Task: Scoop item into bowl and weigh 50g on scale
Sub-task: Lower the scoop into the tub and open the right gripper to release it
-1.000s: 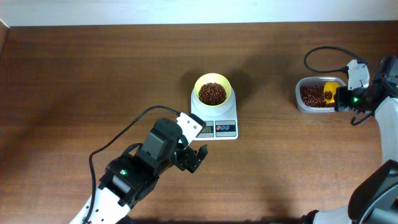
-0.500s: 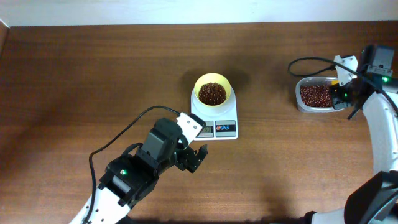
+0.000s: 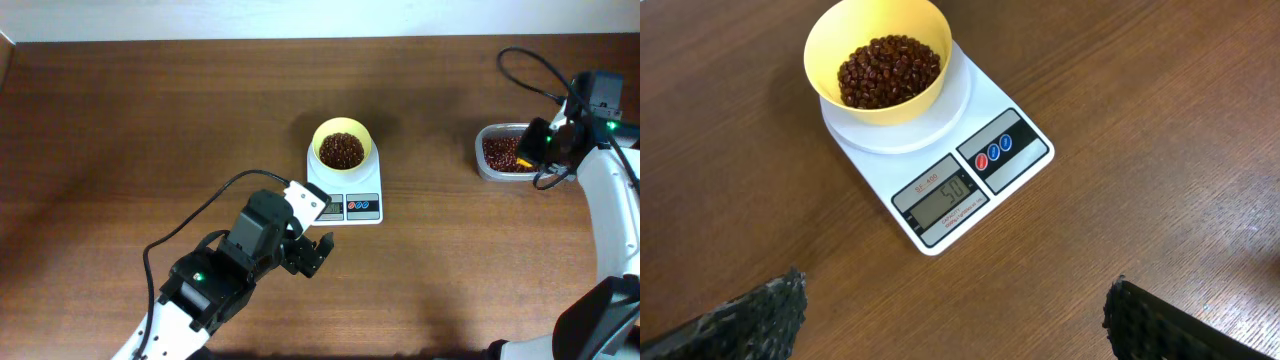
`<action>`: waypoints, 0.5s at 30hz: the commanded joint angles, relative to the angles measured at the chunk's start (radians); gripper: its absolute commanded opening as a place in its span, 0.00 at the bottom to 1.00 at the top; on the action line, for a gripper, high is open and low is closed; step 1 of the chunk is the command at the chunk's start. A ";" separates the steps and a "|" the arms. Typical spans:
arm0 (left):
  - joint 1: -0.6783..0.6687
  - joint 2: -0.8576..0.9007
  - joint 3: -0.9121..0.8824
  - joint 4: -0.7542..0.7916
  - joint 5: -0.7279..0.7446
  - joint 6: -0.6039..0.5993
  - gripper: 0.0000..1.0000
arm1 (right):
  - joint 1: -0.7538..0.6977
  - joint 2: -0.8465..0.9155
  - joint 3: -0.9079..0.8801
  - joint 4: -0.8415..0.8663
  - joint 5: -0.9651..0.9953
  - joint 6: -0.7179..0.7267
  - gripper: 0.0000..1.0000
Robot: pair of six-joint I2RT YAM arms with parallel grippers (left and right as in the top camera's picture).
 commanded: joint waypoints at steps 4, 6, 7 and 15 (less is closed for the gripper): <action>-0.005 0.001 -0.006 0.002 0.007 0.016 0.99 | 0.008 -0.020 0.024 0.031 0.068 0.565 0.04; -0.005 0.001 -0.006 0.002 0.007 0.016 0.99 | 0.008 -0.016 0.022 0.034 0.107 0.669 0.04; -0.005 0.001 -0.006 0.002 0.007 0.016 0.99 | 0.008 -0.011 0.021 0.034 0.113 0.732 0.04; -0.005 0.001 -0.006 0.002 0.007 0.016 0.99 | 0.047 0.063 0.021 0.063 0.074 0.914 0.04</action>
